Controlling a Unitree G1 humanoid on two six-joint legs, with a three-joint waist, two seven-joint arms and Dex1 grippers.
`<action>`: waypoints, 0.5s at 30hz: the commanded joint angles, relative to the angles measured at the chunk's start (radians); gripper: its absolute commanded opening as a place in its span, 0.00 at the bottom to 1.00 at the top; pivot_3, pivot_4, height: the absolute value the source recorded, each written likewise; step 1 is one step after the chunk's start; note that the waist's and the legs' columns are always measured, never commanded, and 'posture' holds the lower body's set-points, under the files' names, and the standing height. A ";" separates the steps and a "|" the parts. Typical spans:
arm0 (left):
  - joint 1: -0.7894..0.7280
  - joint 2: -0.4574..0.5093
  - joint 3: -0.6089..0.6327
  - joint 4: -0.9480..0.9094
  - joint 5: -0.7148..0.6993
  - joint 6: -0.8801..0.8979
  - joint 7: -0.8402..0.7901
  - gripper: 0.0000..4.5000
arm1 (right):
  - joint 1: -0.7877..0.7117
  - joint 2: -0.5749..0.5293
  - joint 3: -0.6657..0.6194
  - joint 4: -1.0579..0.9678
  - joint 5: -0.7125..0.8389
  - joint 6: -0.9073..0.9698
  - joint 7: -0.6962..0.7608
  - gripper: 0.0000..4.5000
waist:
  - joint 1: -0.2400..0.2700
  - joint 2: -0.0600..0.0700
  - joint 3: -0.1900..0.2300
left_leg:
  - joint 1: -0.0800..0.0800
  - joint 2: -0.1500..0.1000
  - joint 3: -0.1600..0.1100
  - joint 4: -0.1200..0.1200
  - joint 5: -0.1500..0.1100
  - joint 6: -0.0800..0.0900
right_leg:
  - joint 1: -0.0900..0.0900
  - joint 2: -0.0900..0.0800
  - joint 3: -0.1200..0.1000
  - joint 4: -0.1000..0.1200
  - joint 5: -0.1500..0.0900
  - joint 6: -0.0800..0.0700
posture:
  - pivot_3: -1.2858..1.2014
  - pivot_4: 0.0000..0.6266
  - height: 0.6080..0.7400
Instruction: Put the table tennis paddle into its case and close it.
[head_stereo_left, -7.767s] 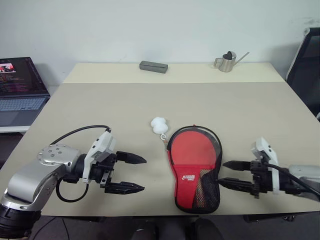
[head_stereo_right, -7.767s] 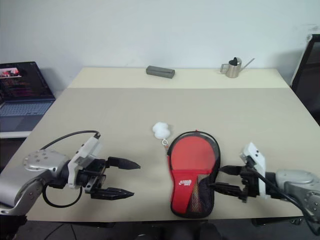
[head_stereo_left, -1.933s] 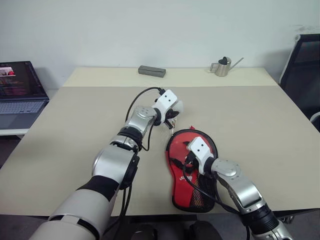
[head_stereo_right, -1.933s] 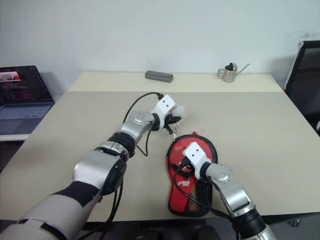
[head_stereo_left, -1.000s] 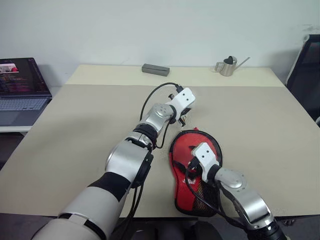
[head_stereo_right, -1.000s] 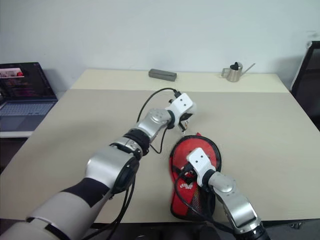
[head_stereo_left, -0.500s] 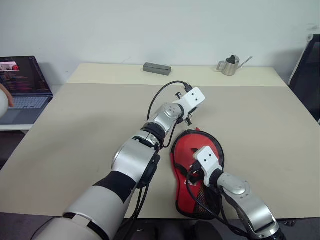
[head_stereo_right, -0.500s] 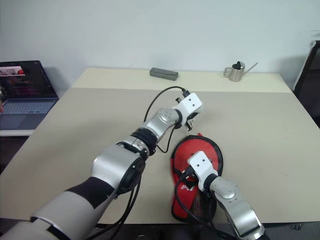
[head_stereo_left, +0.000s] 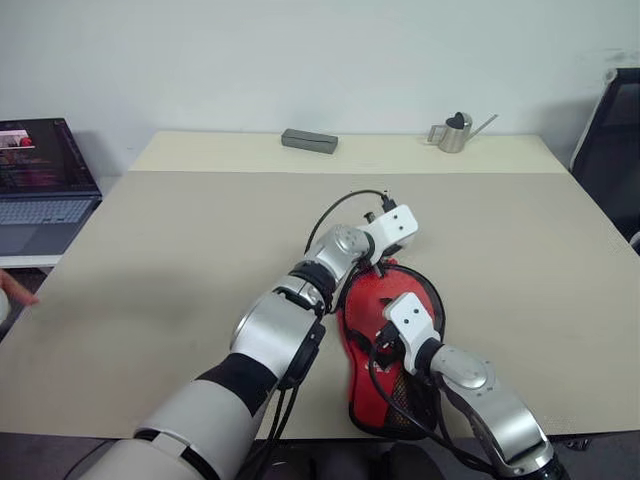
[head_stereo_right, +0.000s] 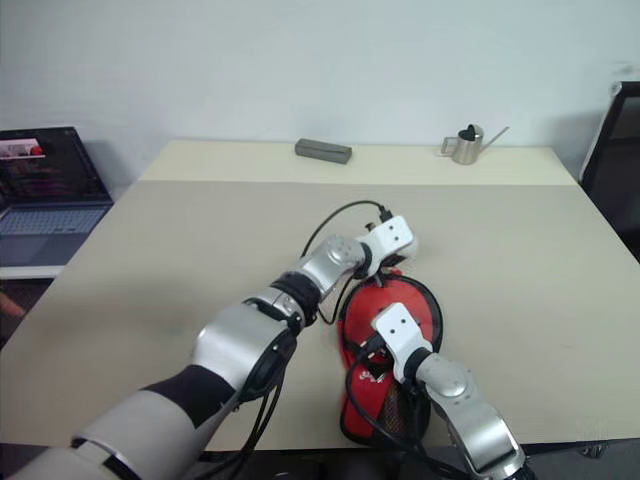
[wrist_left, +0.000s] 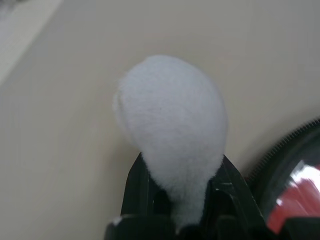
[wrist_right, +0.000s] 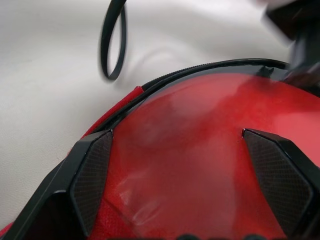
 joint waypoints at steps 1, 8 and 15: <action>0.012 -0.003 -0.013 -0.035 0.008 -0.001 -0.009 0.14 | 0.057 -0.020 0.071 0.128 -0.017 0.089 0.024 1.00 | 0.000 0.000 -0.001 | 0.000 0.000 0.000 0.000 0.000 0.000 | 0.000 0.000 0.000 0.000 0.000 0.000 | 0.52 0.24 1.00; 0.056 0.002 -0.015 -0.039 0.006 -0.003 -0.017 0.70 | 0.048 -0.015 0.074 0.144 -0.020 0.079 0.021 1.00 | 0.000 0.001 -0.014 | 0.005 0.000 0.000 0.000 -0.002 0.002 | 0.004 0.000 0.000 0.000 -0.001 0.001 | 0.52 0.24 1.00; 0.045 0.015 0.026 -0.048 -0.036 -0.010 -0.033 1.00 | 0.028 -0.013 0.074 0.165 -0.021 0.068 0.027 1.00 | 0.000 0.001 -0.020 | 0.008 0.001 0.000 0.000 -0.004 0.004 | 0.007 0.000 0.001 0.000 -0.003 0.004 | 0.52 0.24 1.00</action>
